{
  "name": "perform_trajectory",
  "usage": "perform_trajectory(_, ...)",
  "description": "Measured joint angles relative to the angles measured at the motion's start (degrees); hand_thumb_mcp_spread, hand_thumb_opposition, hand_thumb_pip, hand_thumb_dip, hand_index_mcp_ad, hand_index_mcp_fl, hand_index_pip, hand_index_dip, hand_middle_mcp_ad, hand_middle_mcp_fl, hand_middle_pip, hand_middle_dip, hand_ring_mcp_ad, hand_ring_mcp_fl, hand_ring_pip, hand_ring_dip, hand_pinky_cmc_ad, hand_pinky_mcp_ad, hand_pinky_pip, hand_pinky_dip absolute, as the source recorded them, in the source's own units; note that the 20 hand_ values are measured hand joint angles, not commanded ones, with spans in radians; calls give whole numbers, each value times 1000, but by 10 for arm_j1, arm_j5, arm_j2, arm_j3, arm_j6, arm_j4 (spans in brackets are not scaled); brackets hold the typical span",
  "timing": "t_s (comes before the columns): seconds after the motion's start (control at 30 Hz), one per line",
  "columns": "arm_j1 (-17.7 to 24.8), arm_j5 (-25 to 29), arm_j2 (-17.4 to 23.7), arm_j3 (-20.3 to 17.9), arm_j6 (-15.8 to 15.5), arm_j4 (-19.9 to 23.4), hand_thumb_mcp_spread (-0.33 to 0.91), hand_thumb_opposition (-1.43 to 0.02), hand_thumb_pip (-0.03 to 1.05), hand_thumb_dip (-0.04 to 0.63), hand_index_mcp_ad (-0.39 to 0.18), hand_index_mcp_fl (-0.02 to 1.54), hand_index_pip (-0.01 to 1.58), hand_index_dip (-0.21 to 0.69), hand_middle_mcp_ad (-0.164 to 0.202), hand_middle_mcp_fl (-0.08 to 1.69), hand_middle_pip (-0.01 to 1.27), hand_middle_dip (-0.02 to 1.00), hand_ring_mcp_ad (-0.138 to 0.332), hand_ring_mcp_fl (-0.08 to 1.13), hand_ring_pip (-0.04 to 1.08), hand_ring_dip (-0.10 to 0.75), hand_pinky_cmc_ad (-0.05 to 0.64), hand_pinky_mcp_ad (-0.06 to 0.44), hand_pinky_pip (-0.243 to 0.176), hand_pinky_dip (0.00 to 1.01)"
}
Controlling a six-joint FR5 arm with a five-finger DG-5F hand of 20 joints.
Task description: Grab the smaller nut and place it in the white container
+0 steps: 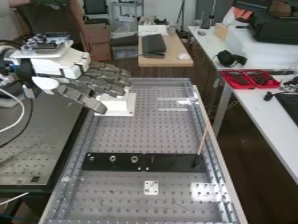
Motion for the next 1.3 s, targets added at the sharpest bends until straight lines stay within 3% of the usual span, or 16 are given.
perform_trajectory(0.1, 4, 11, 1, -10, 3, 6, 354, -730, 494, 140, -119, 37, 417, 63, 75, 23, 138, 206, 176, 2, 84, 87, 435, 330, -96, 461)
perform_trajectory(0.47, 1, 20, -8, -39, 5, 33, 358, -754, 559, 140, -136, 40, 677, 35, 77, 24, 136, 206, 175, 2, 80, 87, 435, 330, -93, 461)
perform_trajectory(0.8, -61, -80, -41, -47, -15, 62, 356, -766, 564, 159, -136, 21, 857, 12, 77, 24, 136, 206, 173, 2, 82, 87, 435, 328, -93, 454)
perform_trajectory(0.97, -95, -136, -67, -47, -22, 80, 356, -764, 569, 159, -136, 19, 1052, 12, 77, 2, 136, 206, 173, 2, 79, 86, 435, 328, -93, 454)
perform_trajectory(1.03, -105, -156, -77, -47, -22, 87, 356, -768, 620, 157, -136, 19, 1143, 16, 77, 2, 136, 206, 175, 2, 82, 86, 435, 328, -93, 454)
perform_trajectory(1.3, -121, -188, -99, -53, -36, 112, 354, -791, 628, 175, -136, 0, 1309, 65, 75, 2, 136, 206, 166, 2, 82, 86, 431, 332, -93, 454)
